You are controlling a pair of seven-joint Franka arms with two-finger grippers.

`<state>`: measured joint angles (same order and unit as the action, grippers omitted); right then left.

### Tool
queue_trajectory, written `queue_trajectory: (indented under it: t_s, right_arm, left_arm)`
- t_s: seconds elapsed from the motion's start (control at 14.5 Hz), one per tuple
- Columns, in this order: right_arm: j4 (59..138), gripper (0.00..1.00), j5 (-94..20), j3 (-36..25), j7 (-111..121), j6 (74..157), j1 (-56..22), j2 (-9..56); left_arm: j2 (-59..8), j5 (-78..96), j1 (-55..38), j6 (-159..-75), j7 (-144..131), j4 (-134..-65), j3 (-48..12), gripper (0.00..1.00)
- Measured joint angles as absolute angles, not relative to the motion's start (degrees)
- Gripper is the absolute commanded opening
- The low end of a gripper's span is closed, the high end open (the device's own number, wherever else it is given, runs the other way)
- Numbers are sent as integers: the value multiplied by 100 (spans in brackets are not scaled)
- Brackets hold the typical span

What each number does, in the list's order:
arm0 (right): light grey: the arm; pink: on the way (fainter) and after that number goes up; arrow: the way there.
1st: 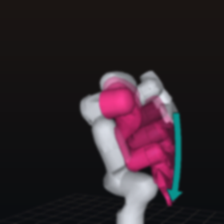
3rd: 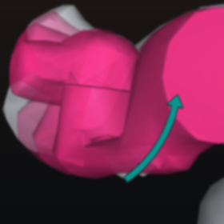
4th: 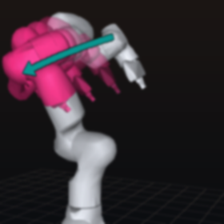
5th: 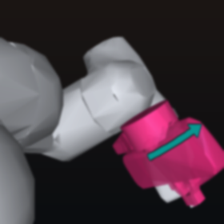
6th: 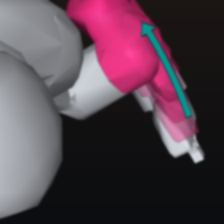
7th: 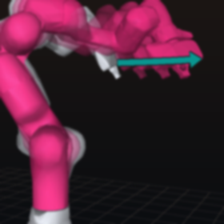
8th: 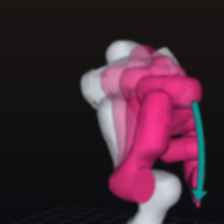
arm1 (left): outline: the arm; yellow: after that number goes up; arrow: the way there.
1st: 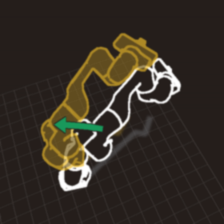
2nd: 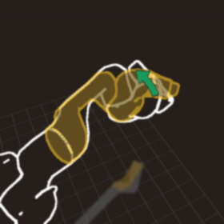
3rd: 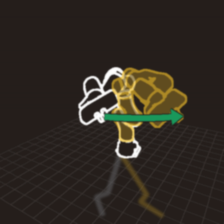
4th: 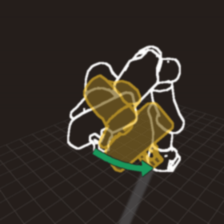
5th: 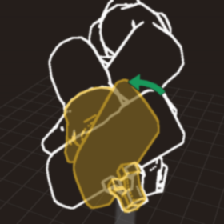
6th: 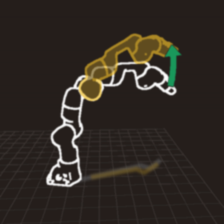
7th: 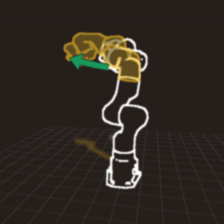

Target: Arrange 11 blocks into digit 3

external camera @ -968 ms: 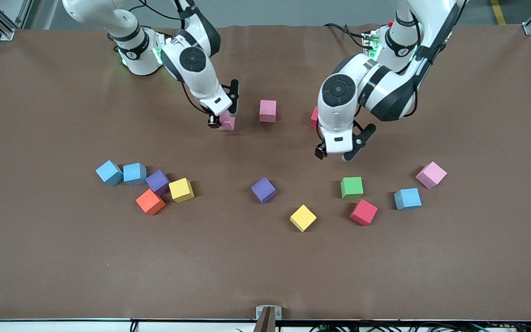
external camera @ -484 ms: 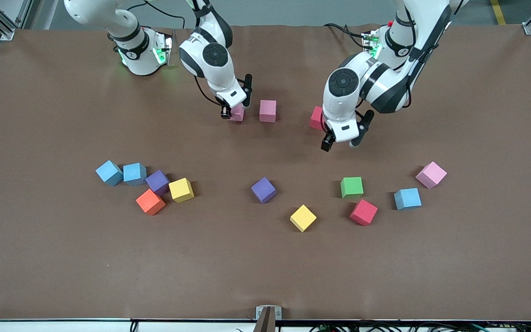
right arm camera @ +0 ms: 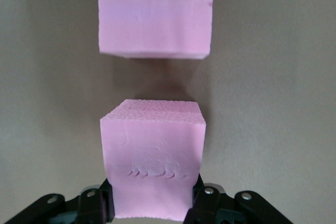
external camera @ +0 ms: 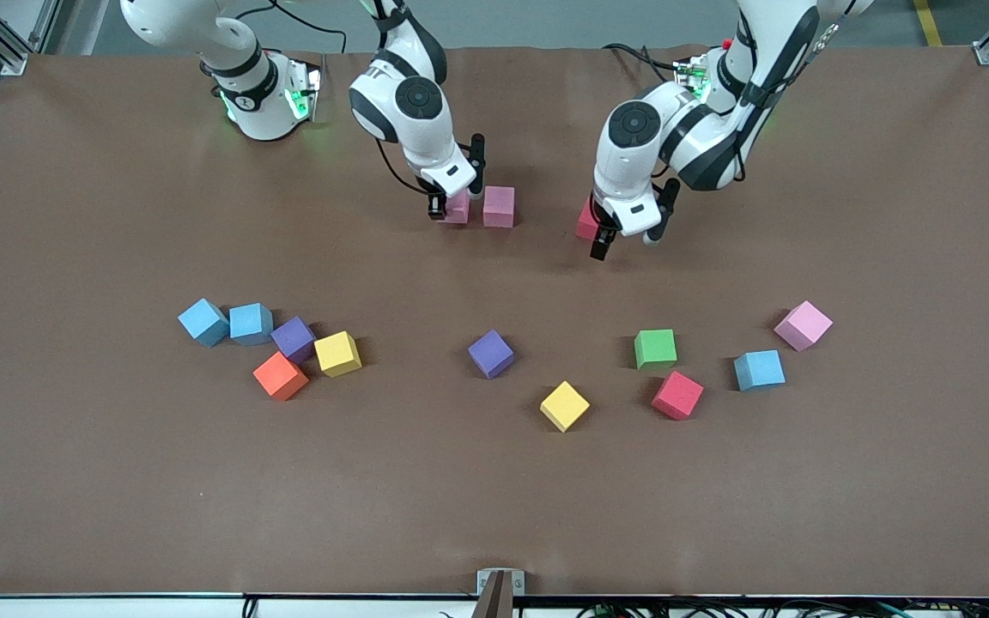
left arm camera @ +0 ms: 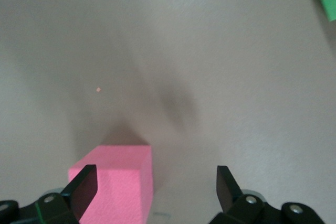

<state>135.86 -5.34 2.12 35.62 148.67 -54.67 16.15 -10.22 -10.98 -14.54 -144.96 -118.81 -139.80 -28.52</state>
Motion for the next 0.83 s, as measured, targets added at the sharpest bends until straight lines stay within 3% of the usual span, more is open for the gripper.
queue_trajectory:
  t_s: [0.83]
  right_arm:
    - [13253,36,-534,169,3298,14846,-5682,1833]
  left_arm:
    - [-984,-1097,-1447,-15000,-11973,-14558,-2937,100]
